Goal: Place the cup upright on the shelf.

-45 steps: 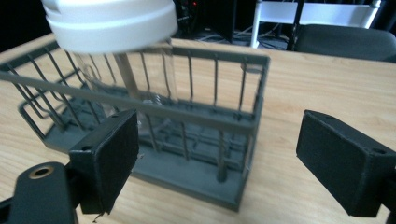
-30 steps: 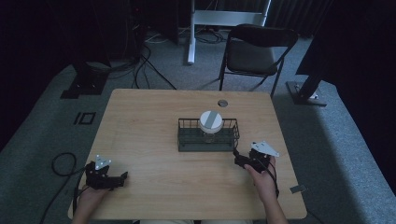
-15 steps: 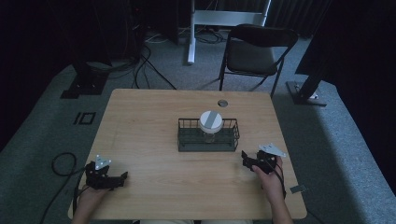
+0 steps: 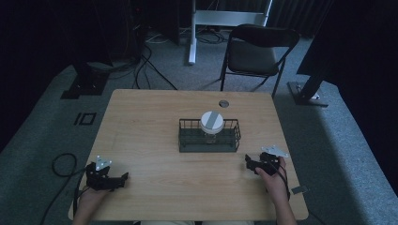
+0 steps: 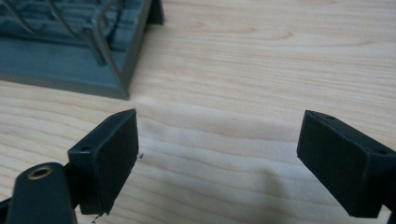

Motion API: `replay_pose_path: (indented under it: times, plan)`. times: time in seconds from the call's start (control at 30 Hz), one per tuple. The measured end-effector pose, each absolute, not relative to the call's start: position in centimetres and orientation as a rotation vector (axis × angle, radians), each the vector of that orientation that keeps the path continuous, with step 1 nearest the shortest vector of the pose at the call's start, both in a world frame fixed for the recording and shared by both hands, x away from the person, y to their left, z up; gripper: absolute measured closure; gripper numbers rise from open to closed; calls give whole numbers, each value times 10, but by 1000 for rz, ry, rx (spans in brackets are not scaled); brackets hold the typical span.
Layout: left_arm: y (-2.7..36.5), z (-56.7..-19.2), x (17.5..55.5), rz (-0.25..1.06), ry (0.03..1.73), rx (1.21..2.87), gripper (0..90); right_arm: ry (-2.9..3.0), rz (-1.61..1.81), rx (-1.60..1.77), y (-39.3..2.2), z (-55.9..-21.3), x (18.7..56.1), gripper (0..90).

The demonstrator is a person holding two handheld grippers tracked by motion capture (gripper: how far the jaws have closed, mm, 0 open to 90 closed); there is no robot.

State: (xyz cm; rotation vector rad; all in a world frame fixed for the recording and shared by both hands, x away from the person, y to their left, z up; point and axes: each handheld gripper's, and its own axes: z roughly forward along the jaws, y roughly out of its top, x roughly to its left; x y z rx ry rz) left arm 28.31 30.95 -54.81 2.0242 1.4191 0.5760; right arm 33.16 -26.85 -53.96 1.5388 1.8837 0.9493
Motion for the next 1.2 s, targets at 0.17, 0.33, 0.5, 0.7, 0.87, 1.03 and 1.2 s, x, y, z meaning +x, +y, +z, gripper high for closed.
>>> replay_pose_path:
  times: [0.17,0.33,0.5,0.7,0.87,1.03,1.2]
  plan:
    - [310,-548,283,576,1419,2024,1,1908,892,1542,-272,-543,332,124]
    - [310,-548,283,576,1419,2024,1,1912,865,1549,-276,-546,332,124]
    - [310,-548,283,576,1419,2024,2,1938,835,1549,-277,-550,333,127]
    - [309,-548,283,576,1420,2023,1,1944,835,1570,-280,-551,333,124]
    - [309,-548,283,581,1435,2016,2,1969,856,1565,-280,-551,333,116]
    - [309,-548,283,582,1436,2016,2,1969,854,1566,-279,-551,333,113]
    - [307,-548,283,590,1457,2002,2,1967,854,1568,-278,-551,333,112]
